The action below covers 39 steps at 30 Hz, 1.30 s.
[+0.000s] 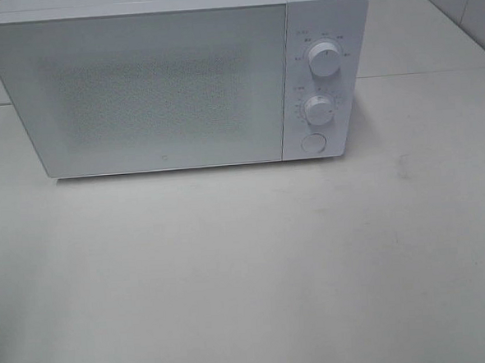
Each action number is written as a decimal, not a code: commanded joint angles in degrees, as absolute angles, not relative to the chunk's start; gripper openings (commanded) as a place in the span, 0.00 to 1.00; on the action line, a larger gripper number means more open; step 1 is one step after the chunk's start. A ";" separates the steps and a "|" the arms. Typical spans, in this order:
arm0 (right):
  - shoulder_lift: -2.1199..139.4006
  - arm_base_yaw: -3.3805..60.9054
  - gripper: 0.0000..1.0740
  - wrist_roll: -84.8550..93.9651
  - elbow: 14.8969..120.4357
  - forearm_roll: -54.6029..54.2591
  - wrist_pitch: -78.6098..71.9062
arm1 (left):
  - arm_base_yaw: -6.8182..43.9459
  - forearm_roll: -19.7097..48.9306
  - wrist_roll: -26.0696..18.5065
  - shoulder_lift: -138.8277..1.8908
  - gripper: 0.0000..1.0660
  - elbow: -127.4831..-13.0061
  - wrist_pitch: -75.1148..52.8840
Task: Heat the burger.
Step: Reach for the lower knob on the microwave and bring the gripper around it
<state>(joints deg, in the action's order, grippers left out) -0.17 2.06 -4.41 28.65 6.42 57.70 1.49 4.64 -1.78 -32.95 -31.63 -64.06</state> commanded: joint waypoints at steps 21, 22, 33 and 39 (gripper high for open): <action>-1.89 1.78 0.71 -4.47 28.53 6.82 57.12 | 1.38 4.18 -1.60 -3.04 0.93 -29.56 -61.19; -1.89 1.78 0.71 -4.47 28.53 6.82 57.12 | 1.38 4.24 -1.60 -1.38 0.93 -29.56 -61.19; -1.83 1.78 0.71 -4.41 28.53 6.82 57.12 | 1.20 4.24 -1.60 1.72 0.93 -29.56 -61.19; -1.83 1.78 0.71 -4.41 28.53 6.82 57.12 | 1.20 4.18 -1.60 1.72 0.93 -29.56 -61.19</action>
<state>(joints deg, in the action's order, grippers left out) -0.17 2.06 -4.41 28.65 6.42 57.70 1.49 3.72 -1.78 0.29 -29.79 -61.59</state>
